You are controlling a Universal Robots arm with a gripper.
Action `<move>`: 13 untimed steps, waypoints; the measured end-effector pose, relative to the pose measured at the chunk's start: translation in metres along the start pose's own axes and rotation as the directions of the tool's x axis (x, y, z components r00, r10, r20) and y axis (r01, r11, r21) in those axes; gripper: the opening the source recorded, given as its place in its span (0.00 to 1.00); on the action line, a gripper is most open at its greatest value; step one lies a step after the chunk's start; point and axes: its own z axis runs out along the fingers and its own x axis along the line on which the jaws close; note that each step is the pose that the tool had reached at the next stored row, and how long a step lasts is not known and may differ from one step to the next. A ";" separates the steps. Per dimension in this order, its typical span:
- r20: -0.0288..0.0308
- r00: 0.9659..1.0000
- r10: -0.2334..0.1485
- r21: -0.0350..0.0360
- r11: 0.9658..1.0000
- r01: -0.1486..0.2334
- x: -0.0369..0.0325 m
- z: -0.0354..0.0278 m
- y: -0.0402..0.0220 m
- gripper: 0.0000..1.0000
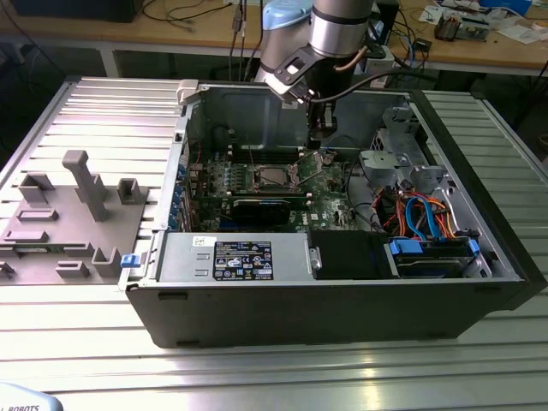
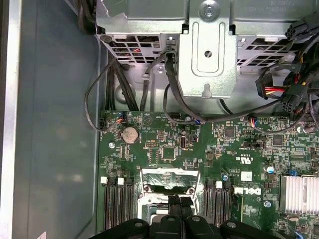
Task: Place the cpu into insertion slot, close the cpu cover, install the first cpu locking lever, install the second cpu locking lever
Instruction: 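Close the cpu cover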
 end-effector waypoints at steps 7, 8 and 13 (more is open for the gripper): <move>0.000 1.000 0.000 0.000 1.000 0.000 -0.0001 0.0000 0.0019 0.11; 0.000 1.000 0.000 0.000 1.000 0.000 -0.0001 0.0000 0.0021 0.11; 0.000 1.000 0.000 0.000 1.000 0.000 -0.0001 0.0000 0.0040 0.11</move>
